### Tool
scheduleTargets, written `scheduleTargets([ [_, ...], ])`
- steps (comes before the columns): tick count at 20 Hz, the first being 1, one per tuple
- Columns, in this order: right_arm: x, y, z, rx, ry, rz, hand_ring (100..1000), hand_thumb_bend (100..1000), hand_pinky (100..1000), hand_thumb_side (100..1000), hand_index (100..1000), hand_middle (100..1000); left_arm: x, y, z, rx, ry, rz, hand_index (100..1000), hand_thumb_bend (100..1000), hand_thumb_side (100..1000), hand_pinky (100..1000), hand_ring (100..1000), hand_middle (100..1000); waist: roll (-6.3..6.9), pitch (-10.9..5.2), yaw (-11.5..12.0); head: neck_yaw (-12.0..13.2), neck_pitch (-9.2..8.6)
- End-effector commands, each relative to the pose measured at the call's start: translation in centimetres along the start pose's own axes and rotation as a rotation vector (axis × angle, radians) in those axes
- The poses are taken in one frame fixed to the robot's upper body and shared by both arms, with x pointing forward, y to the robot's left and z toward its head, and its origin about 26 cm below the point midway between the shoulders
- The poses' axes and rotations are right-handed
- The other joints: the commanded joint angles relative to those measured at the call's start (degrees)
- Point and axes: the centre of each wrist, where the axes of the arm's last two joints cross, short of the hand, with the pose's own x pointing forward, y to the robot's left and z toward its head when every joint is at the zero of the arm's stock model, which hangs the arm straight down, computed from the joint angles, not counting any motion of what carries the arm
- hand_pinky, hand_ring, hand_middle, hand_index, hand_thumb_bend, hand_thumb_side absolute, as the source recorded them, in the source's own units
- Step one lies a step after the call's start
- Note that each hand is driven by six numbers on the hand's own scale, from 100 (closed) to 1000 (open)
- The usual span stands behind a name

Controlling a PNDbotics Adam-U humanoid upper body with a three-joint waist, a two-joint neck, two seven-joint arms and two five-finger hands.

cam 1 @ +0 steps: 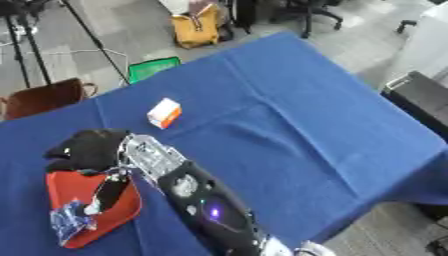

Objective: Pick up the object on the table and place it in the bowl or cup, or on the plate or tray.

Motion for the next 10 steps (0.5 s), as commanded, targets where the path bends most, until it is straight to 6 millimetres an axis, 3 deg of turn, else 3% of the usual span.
scheduleTargets([
  [1, -1.2, -2.4, 1.2, -0.120, 0.042, 0.023, 936, 419, 915, 653, 983, 999, 0.6, 0.2, -0.3, -0.008, -0.021, -0.014, 943, 637, 976, 731, 845, 796, -0.05, -1.03, 0.02, -0.03, -0.40],
  [2, -1.4, -2.7, 1.5, -0.141, 0.051, 0.022, 921, 368, 902, 614, 980, 987, 0.6, 0.2, -0.3, -0.007, -0.021, -0.014, 942, 637, 976, 731, 845, 796, -0.05, -1.00, 0.02, 0.02, -0.39],
  [5, -1.9, -3.4, 2.4, -0.189, 0.069, 0.014, 911, 352, 895, 591, 977, 978, 0.6, 0.3, -0.3, -0.005, -0.021, -0.015, 942, 637, 976, 731, 845, 796, -0.02, -0.95, -0.01, 0.11, -0.37],
  [6, -2.0, -3.7, 2.6, -0.204, 0.076, 0.011, 865, 294, 858, 507, 955, 926, 0.6, 0.3, -0.3, -0.005, -0.021, -0.015, 942, 636, 977, 731, 845, 795, -0.01, -0.95, -0.11, 0.10, -0.39],
  [10, -3.2, -3.9, 4.1, -0.301, 0.130, -0.029, 800, 178, 795, 420, 935, 869, 0.6, 0.2, -0.3, -0.002, -0.022, -0.014, 942, 636, 979, 730, 844, 793, 0.05, -0.77, -0.31, 0.36, -0.60],
])
